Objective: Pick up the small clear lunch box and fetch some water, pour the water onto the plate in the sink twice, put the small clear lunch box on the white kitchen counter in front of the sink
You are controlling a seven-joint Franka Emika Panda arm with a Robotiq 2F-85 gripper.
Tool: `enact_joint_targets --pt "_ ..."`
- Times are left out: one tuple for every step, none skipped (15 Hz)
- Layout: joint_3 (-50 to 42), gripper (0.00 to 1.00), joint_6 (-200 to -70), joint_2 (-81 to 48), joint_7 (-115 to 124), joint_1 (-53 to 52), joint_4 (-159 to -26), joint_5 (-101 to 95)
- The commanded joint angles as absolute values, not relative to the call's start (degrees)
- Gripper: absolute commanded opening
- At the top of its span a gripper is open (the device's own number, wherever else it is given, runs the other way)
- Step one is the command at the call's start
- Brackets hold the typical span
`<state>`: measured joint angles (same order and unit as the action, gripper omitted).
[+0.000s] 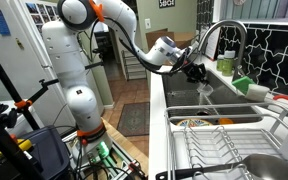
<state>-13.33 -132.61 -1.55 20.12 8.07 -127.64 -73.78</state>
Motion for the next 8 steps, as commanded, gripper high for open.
enact_joint_targets --pt "-12.0 0.03 -131.2 -1.1 22.0 8.7 -127.9 -78.2" --pt "-11.9 0.03 -131.8 -0.6 21.1 8.8 -128.6 -79.4" --pt "-11.7 0.03 -130.7 -0.4 21.7 8.7 -129.0 -81.9" --pt "-11.5 0.03 -129.7 -0.2 21.5 8.7 -129.4 -83.8" --pt "-11.3 0.03 -127.9 -0.1 21.6 8.6 -129.8 -86.3" --pt "-11.1 0.03 -126.3 -0.1 21.6 8.6 -130.2 -88.2" --pt "-11.0 0.03 -124.9 -0.1 21.3 8.6 -130.8 -90.1" --pt "-11.1 0.03 -124.3 -0.3 20.9 8.9 -131.3 -91.8"
